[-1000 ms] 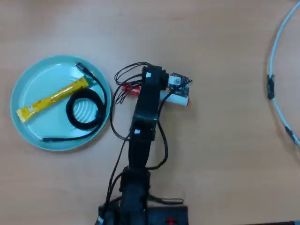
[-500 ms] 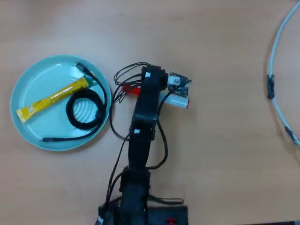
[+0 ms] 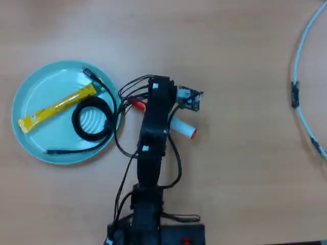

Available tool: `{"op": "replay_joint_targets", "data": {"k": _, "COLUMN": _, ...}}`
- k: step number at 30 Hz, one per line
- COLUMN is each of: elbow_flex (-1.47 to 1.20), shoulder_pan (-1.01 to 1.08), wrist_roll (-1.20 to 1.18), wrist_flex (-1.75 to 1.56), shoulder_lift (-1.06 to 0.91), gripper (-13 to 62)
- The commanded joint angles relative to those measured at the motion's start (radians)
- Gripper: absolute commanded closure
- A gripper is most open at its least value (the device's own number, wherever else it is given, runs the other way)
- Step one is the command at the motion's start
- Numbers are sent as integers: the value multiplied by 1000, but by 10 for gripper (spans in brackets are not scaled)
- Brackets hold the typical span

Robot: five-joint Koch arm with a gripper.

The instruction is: Pick up the red pen and put it in the green bowl

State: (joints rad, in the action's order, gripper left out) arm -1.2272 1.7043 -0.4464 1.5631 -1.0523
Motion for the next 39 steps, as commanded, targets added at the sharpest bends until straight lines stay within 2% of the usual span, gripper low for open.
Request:
{"op": "replay_joint_targets", "data": {"k": 1, "elbow_flex": 20, "shoulder_pan": -12, "wrist_roll": -64, "wrist_flex": 69, "shoulder_lift": -158, "gripper": 562}}
{"op": "replay_joint_targets", "data": {"k": 14, "elbow_flex": 17, "shoulder_pan": -262, "wrist_roll": -37, "wrist_flex": 63, "shoulder_lift": -526, "gripper": 561}}
{"op": "replay_joint_targets", "data": {"k": 29, "elbow_flex": 104, "shoulder_pan": -719, "wrist_roll": 503, "wrist_flex": -38, "shoulder_lift": -543, "gripper": 560}}
{"op": "replay_joint_targets", "data": {"k": 39, "elbow_flex": 97, "shoulder_pan": -897, "wrist_roll": 528, "wrist_flex": -196, "shoulder_lift": -537, "gripper": 560}}
